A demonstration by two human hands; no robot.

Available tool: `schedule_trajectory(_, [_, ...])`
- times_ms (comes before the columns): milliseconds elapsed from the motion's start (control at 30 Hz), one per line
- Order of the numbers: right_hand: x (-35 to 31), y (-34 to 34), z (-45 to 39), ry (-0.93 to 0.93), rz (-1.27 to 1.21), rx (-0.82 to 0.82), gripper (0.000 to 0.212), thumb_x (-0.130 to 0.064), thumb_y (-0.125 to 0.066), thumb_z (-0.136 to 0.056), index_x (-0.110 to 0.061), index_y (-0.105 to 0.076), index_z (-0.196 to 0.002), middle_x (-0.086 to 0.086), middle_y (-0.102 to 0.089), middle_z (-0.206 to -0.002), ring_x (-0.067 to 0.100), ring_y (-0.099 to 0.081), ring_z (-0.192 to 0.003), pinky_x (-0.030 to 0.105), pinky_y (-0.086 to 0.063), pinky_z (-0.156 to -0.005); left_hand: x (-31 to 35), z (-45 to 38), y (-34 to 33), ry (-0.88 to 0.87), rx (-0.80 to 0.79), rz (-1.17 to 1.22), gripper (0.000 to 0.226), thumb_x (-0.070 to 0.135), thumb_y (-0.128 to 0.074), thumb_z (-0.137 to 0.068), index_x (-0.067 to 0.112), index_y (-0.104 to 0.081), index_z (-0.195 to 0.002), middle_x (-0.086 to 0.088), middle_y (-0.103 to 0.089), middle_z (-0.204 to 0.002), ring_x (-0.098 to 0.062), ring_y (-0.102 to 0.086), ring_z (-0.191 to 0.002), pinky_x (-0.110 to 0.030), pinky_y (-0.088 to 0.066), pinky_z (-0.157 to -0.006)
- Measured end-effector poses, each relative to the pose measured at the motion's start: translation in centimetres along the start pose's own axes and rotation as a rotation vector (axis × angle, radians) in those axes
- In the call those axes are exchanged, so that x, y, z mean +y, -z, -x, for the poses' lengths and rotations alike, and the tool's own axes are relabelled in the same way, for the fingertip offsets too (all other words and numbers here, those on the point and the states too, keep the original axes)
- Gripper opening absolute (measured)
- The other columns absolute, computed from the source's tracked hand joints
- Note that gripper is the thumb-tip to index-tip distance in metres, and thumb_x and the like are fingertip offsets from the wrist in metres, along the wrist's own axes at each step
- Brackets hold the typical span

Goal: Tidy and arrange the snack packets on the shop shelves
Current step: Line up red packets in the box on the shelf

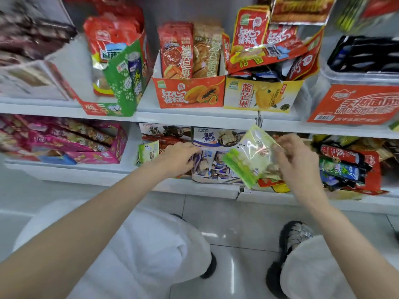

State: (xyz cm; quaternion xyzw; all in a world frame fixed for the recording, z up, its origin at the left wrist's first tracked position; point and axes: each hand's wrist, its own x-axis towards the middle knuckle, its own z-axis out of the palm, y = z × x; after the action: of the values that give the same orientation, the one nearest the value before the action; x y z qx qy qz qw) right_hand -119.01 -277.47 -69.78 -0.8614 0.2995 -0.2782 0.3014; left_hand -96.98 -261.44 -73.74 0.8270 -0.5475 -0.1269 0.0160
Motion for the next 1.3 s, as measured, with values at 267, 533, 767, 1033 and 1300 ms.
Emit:
schedule_trajectory(267, [-3.6, -4.9, -1.4, 0.128, 0.146, -0.364, 0.012, -0.017, -0.054, -0.091, -0.018, -0.054, -0.102, 0.009, -0.068, -0.09, 0.031, -0.06, -0.081, 0.038, -0.048, -0.071, -6.4, 2.3, 0.0, 0.266, -0.187, -0.517, 0.047, 0.007, -0.041, -0.094, 0.023, -0.038, -0.138, -0.001, -0.026, -0.149, -0.027, -0.019, -0.137, -0.041, -0.029, -0.106])
schedule_trajectory(533, [-4.0, -1.9, -2.2, 0.147, 0.128, -0.488, 0.008, -0.018, -0.06, -0.087, -0.026, -0.059, -0.089, -0.001, -0.054, -0.095, 0.018, -0.047, -0.09, 0.025, -0.031, -0.071, -4.0, 2.6, 4.6, 0.165, 0.055, -0.2, 0.018, 0.027, -0.055, -0.091, 0.018, -0.066, -0.103, -0.005, -0.061, -0.109, -0.024, -0.051, -0.109, -0.031, -0.039, -0.076])
schedule_trajectory(767, [-5.3, 3.5, -0.4, -0.162, -0.446, -0.544, 0.014, -0.012, -0.058, -0.088, -0.01, -0.064, -0.101, -0.002, -0.062, -0.118, 0.018, -0.058, -0.108, 0.036, -0.046, -0.095, 4.7, 5.4, 10.6, 0.02, 0.343, 0.359, 0.014, 0.026, -0.062, -0.087, 0.015, -0.07, -0.089, 0.013, -0.057, -0.071, -0.001, -0.046, -0.062, -0.015, -0.033, -0.057])
schedule_trajectory(1033, [-5.2, 12.5, -1.8, -0.246, -0.62, -0.016, 0.02, -0.009, -0.058, -0.089, -0.01, -0.052, -0.07, -0.006, -0.057, -0.065, 0.008, -0.052, -0.063, 0.022, -0.039, -0.062, 16.3, 1.2, 17.2, -0.191, 0.216, 0.8, 0.027, 0.025, -0.052, -0.094, 0.001, -0.064, -0.093, -0.003, -0.054, -0.07, -0.011, -0.058, -0.064, -0.026, -0.054, -0.068])
schedule_trajectory(1300, [-0.8, 20.1, -4.0, -0.163, -0.542, 0.157, 0.036, -0.012, -0.062, -0.087, -0.026, -0.046, -0.116, 0.002, -0.053, -0.108, 0.015, -0.054, -0.096, 0.023, -0.045, -0.077, 25.3, -4.3, 20.5, -0.336, 0.331, 0.444, 0.027, 0.024, -0.064, -0.086, 0.016, -0.061, -0.112, 0.008, -0.058, -0.083, -0.013, -0.055, -0.073, -0.028, -0.042, -0.066])
